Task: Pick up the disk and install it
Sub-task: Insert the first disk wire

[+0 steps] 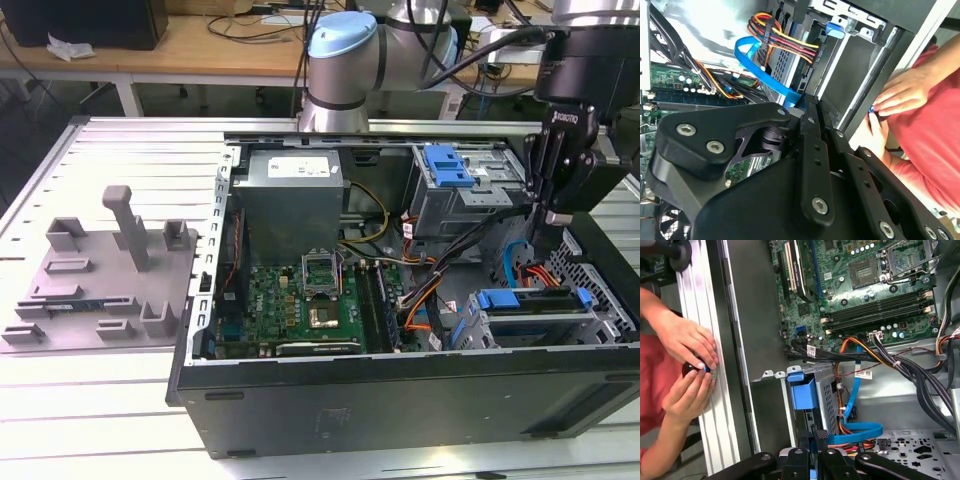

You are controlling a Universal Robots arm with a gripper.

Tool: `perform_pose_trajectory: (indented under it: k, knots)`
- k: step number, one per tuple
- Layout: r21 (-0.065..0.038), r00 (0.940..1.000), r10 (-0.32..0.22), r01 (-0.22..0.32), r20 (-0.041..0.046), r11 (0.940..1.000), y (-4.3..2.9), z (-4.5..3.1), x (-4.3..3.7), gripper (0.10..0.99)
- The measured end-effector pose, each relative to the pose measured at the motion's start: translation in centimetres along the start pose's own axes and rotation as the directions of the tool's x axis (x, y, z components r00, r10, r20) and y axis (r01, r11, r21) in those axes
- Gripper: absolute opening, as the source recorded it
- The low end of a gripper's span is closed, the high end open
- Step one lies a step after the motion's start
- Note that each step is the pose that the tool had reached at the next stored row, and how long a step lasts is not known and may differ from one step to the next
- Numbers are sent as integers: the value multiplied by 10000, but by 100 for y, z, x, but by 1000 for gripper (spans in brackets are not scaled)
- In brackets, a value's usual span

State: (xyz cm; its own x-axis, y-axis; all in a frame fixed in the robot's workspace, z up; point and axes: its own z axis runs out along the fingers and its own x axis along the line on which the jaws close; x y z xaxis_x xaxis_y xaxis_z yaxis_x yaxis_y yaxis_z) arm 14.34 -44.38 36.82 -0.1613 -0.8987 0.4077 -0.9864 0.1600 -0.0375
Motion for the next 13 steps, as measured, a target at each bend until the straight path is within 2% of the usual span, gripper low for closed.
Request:
perform_pose_trajectory:
  k: [1, 3, 4, 6, 8, 9, 13]
  knots:
    - [-20, 9999, -4, 4, 124, 10000, -3, 8, 17, 161]
    - [-80, 9987, -17, 21, 504, 10000, -13, 33, 71, 161]
    - [-115, 9974, -24, 32, 722, 9999, -19, 48, 105, 161]
    - [-162, 9947, -32, 49, 1025, 9999, -32, 80, 173, 161]
    - [-183, 9932, -37, 58, 1165, 9998, -38, 92, 202, 161]
    - [-200, 9918, -40, 66, 1278, 9998, -42, 101, 222, 161]
    - [-239, 9879, -49, 88, 1550, 9997, -51, 122, 265, 161]
